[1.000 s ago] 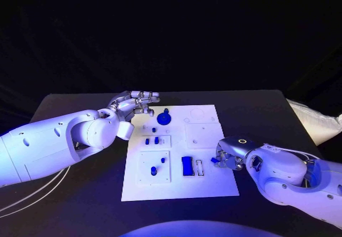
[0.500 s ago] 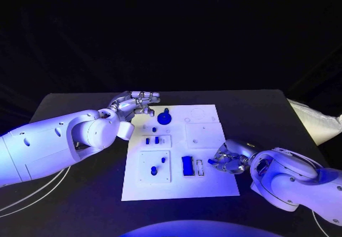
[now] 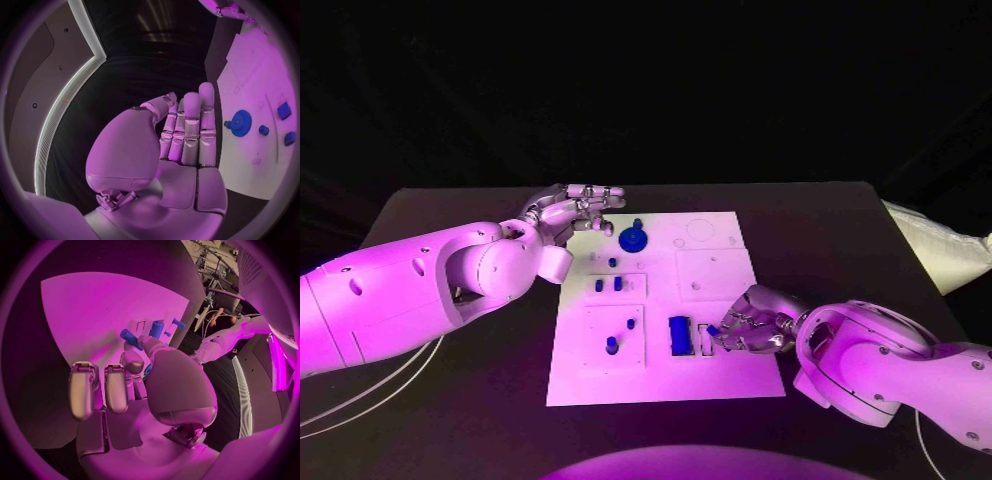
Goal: Assemble the parts on the task board
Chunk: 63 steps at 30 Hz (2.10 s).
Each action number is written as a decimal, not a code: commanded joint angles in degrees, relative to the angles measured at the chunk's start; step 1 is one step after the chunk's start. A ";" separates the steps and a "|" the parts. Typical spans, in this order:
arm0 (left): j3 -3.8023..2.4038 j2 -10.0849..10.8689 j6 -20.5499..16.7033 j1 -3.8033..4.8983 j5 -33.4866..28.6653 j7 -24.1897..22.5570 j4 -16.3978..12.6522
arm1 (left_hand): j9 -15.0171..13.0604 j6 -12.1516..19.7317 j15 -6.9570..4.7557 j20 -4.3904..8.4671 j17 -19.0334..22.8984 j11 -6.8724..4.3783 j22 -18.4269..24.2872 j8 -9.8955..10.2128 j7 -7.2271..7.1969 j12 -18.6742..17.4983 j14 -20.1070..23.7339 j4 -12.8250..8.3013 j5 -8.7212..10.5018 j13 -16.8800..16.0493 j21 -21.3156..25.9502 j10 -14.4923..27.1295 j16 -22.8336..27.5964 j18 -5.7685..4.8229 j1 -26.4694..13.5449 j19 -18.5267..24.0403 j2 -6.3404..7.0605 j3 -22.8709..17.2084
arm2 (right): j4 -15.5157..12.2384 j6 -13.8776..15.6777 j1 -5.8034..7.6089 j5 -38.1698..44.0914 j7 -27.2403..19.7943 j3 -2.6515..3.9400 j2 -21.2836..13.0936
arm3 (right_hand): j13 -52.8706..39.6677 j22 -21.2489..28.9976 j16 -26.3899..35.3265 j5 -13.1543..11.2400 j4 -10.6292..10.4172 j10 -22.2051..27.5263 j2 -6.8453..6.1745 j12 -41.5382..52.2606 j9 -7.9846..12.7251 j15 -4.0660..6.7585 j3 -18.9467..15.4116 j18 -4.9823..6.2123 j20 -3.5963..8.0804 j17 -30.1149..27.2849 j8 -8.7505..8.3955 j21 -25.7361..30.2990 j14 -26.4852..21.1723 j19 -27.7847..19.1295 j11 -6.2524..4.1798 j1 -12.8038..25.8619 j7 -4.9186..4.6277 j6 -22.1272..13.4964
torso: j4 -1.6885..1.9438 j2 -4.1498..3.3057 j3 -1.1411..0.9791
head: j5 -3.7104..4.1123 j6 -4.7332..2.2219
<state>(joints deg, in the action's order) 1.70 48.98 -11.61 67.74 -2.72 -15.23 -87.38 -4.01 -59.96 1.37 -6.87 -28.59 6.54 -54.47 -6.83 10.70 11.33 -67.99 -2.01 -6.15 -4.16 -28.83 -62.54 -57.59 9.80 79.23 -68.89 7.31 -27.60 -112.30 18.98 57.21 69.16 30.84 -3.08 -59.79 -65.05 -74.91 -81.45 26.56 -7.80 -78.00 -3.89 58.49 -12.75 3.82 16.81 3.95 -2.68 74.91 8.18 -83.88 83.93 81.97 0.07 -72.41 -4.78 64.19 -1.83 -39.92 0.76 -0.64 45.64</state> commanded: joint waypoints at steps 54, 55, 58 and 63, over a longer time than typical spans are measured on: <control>-0.04 -0.05 1.35 0.01 0.23 0.31 -0.20 | 0.07 0.41 -0.06 0.04 0.15 -0.03 0.09 -0.24 -0.05 0.33 0.52 -0.05 0.10 0.10 0.38 0.38 -0.16 0.65 0.08 -0.09 -0.58 0.34 | 1.13 -4.96 -0.25 7.10 1.83 -0.01 3.38 | -5.66 -2.13 -0.40 -11.03 -8.87 -3.62 1.47 5.16 -3.11 1.05 -16.16 -0.98 1.08 2.52 3.04 -0.33 3.81 0.45 -1.35 12.85 1.85 3.61 | -0.03 0.01 -0.08 | -0.41 0.39; -0.04 -0.05 1.36 0.01 0.23 0.31 -0.19 | 0.07 0.41 -0.06 0.04 0.15 -0.03 0.09 -0.24 -0.05 0.33 0.52 -0.05 0.10 0.10 0.38 0.38 -0.16 0.65 0.08 -0.09 -0.58 0.34 | 1.05 -4.89 -0.25 7.24 1.76 -0.01 3.24 | -5.68 -2.10 -0.40 -11.24 -8.85 -3.62 1.50 5.14 -3.14 1.05 -16.44 -0.97 1.09 2.52 3.06 -0.31 3.81 0.43 -1.35 12.93 1.85 3.59 | -0.04 0.02 -0.09 | -0.43 0.39; -0.04 -0.05 1.37 0.01 0.23 0.32 -0.15 | 0.07 0.41 -0.06 0.04 0.15 -0.03 0.09 -0.24 -0.05 0.33 0.52 -0.05 0.10 0.10 0.38 0.38 -0.16 0.65 0.08 -0.09 -0.58 0.34 | 0.84 -4.72 -0.25 7.60 1.58 0.00 2.83 | -5.73 -2.15 -0.39 -11.82 -8.84 -3.61 1.56 5.04 -3.25 1.05 -17.32 -0.98 1.09 2.52 3.12 -0.32 3.81 0.46 -1.34 13.17 1.85 3.54 | -0.08 0.03 -0.09 | -0.45 0.41; -0.04 -0.06 1.40 0.01 0.23 0.33 -0.12 | 0.07 0.41 -0.06 0.04 0.15 -0.03 0.09 -0.24 -0.05 0.33 0.52 -0.05 0.10 0.10 0.38 0.38 -0.16 0.65 0.08 -0.09 -0.58 0.34 | 0.82 -5.11 -0.25 7.92 1.24 0.00 2.34 | -5.81 -2.15 -0.36 -12.34 -8.39 -3.61 1.69 4.93 -3.39 1.06 -17.88 -0.98 1.10 2.51 3.17 -0.31 3.81 0.46 -1.35 11.84 1.86 3.44 | -0.08 0.01 -0.09 | -0.40 0.39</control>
<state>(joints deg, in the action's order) 1.70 49.01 -11.32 67.73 -2.63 -14.70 -87.43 -4.01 -59.96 1.38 -6.87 -28.50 6.54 -54.43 -6.82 10.70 11.32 -68.00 -2.00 -6.16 -4.12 -28.83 -62.54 -57.59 9.80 79.23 -68.89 7.31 -27.60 -111.39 14.58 57.03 75.87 33.13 -3.08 -57.39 -70.81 -74.92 -81.66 14.45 -16.21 -81.16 -2.19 63.34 -16.09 4.42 -0.79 3.95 -1.85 74.92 11.06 -84.10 84.13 82.37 -1.26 -59.82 -3.03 67.58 -1.90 -39.90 0.68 -1.09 46.02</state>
